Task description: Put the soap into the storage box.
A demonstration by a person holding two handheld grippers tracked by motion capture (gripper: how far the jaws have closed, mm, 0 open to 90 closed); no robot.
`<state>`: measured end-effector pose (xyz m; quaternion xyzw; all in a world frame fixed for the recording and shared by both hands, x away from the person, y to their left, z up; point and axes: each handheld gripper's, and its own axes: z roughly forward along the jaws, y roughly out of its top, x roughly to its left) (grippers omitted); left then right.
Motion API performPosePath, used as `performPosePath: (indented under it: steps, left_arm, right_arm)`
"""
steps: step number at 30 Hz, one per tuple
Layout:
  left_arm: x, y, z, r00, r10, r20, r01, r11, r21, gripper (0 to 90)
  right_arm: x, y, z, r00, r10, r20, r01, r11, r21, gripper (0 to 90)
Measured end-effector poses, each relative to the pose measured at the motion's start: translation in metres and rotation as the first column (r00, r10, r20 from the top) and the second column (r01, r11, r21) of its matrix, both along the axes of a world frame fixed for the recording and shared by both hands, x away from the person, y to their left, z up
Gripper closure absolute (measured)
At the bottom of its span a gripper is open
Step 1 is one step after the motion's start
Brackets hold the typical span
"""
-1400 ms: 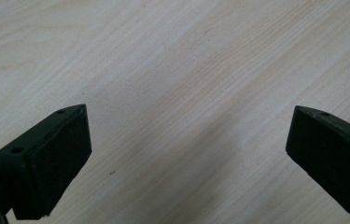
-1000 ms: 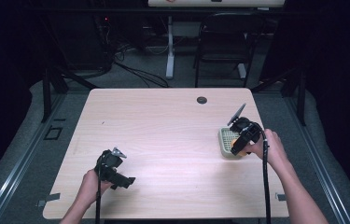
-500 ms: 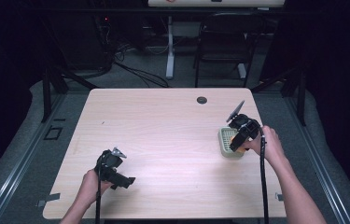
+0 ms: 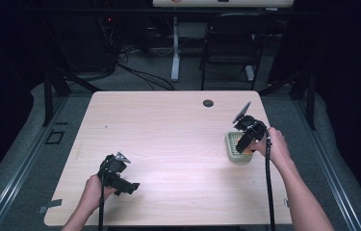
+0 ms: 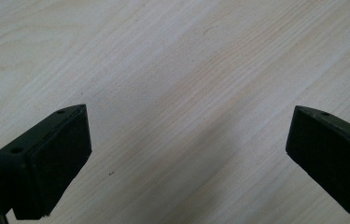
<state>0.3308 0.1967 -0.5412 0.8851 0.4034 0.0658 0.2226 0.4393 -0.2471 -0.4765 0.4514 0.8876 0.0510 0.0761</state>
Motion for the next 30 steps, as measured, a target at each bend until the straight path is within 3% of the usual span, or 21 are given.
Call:
performPosePath:
  steps: [16, 30]
  left_arm:
    - [0.000, 0.000, 0.000, 1.0000, -0.001, -0.002, 0.001, 1.0000, 0.001, 0.1]
    - [0.000, 0.000, 0.000, 1.0000, -0.003, -0.003, 0.003, 1.0000, -0.001, 0.1]
  right_arm:
    - [0.016, 0.004, -0.010, 1.0000, -0.001, -0.006, 0.001, 0.9995, -0.030, 26.3]
    - [0.026, 0.005, -0.021, 0.9992, -0.038, -0.007, 0.038, 0.9993, -0.003, 26.3]
